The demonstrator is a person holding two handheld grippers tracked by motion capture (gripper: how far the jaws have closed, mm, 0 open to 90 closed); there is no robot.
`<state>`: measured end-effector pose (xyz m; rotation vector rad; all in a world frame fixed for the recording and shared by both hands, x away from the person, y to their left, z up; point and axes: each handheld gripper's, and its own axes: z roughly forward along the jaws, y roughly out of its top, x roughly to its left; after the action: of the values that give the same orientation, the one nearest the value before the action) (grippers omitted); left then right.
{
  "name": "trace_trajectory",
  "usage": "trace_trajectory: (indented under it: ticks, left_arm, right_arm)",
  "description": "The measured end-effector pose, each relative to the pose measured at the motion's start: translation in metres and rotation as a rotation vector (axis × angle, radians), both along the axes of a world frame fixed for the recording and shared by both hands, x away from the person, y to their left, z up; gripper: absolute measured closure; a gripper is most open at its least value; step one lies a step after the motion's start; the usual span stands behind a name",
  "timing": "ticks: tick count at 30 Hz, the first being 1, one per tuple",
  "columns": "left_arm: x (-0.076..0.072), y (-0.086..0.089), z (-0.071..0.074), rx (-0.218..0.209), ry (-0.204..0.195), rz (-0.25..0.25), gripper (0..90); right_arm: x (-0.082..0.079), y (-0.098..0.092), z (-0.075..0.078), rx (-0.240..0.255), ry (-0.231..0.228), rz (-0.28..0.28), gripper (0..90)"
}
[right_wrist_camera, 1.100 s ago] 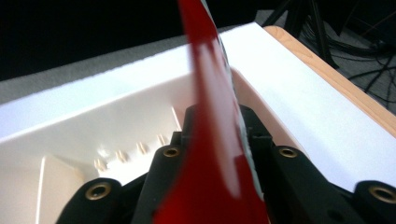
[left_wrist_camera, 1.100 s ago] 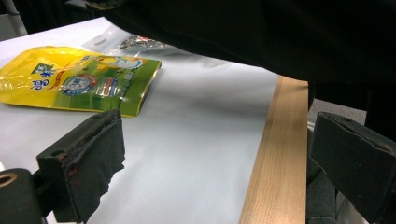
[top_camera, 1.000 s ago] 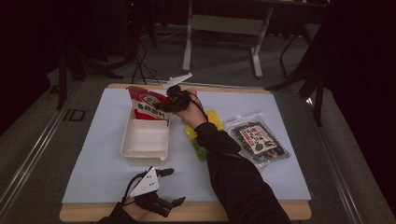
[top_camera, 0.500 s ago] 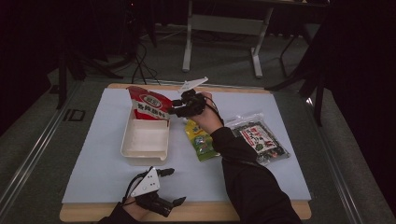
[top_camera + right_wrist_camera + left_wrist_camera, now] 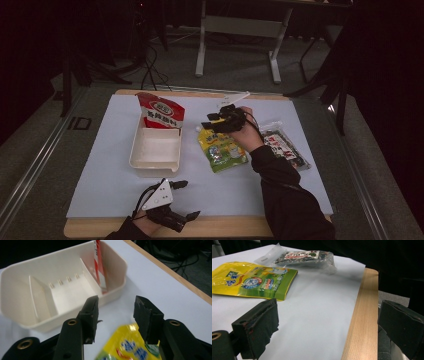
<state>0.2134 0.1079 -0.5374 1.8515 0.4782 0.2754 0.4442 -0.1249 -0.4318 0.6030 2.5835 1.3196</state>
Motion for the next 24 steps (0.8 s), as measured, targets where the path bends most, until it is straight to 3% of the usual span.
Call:
trace_trajectory:
  ticks: [2,4,7,16,19,20,24]
  left_arm:
    - [0.000,0.000,0.000,-0.011,0.003,-0.011,4.5]
    - [0.000,0.000,-0.001,-0.024,0.003,-0.014,4.5]
    - [0.001,0.001,-0.001,-0.032,0.006,-0.007,4.5]
    - [0.002,0.000,-0.002,-0.030,0.012,-0.014,4.5]
    - [0.001,0.000,-0.002,-0.037,0.012,-0.019,4.5]
    - [0.001,-0.001,-0.002,-0.041,0.009,-0.021,4.5]
    - [0.002,-0.001,-0.002,-0.038,0.010,-0.023,4.5]
  right_arm:
    - [-0.001,-0.007,0.002,0.004,-0.004,-0.006,54.6]
    - [-0.006,-0.032,0.006,-0.005,-0.012,-0.010,57.4]
    - [-0.010,-0.048,0.007,-0.012,-0.019,-0.018,57.7]
    - [-0.017,-0.110,0.001,-0.015,-0.057,-0.127,61.7]
    - [-0.016,-0.125,-0.002,0.002,-0.042,-0.163,62.4]
    - [-0.015,-0.141,-0.005,0.004,-0.035,-0.189,62.1]
    - [-0.014,-0.158,-0.012,-0.020,-0.024,-0.214,65.8]
